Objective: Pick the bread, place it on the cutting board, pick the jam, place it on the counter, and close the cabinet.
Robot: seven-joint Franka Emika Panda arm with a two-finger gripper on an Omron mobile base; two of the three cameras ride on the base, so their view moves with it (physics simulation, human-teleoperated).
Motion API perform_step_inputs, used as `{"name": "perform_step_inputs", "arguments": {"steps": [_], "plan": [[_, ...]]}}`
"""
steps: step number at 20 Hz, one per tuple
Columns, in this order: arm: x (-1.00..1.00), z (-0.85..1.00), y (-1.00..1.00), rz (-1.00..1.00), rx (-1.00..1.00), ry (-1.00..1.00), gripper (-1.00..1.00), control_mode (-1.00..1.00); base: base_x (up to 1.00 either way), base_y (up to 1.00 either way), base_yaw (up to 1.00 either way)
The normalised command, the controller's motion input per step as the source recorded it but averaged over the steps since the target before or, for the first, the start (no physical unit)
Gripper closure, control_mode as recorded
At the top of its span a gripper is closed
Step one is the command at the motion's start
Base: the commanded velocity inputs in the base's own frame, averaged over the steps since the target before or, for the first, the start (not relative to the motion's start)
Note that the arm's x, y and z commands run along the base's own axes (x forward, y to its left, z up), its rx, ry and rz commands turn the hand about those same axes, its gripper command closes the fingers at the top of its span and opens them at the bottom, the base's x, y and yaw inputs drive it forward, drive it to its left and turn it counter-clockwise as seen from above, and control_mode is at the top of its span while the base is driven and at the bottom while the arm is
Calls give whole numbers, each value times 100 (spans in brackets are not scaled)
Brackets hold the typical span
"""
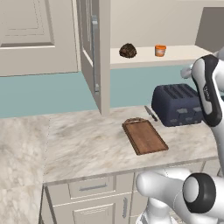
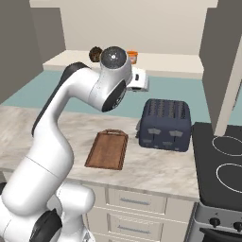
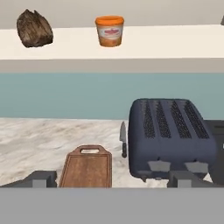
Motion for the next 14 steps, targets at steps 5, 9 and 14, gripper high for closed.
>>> {"name": "perform_step_inputs", "arguments": {"steps": [5, 9, 14], "plan": [[3, 44, 0, 0, 0, -3, -100, -100, 0, 0, 0], [4, 35, 0, 0, 0, 0, -100, -100, 0, 0, 0], [12, 26, 0, 0, 0, 0, -100, -100, 0, 0, 0]]}}
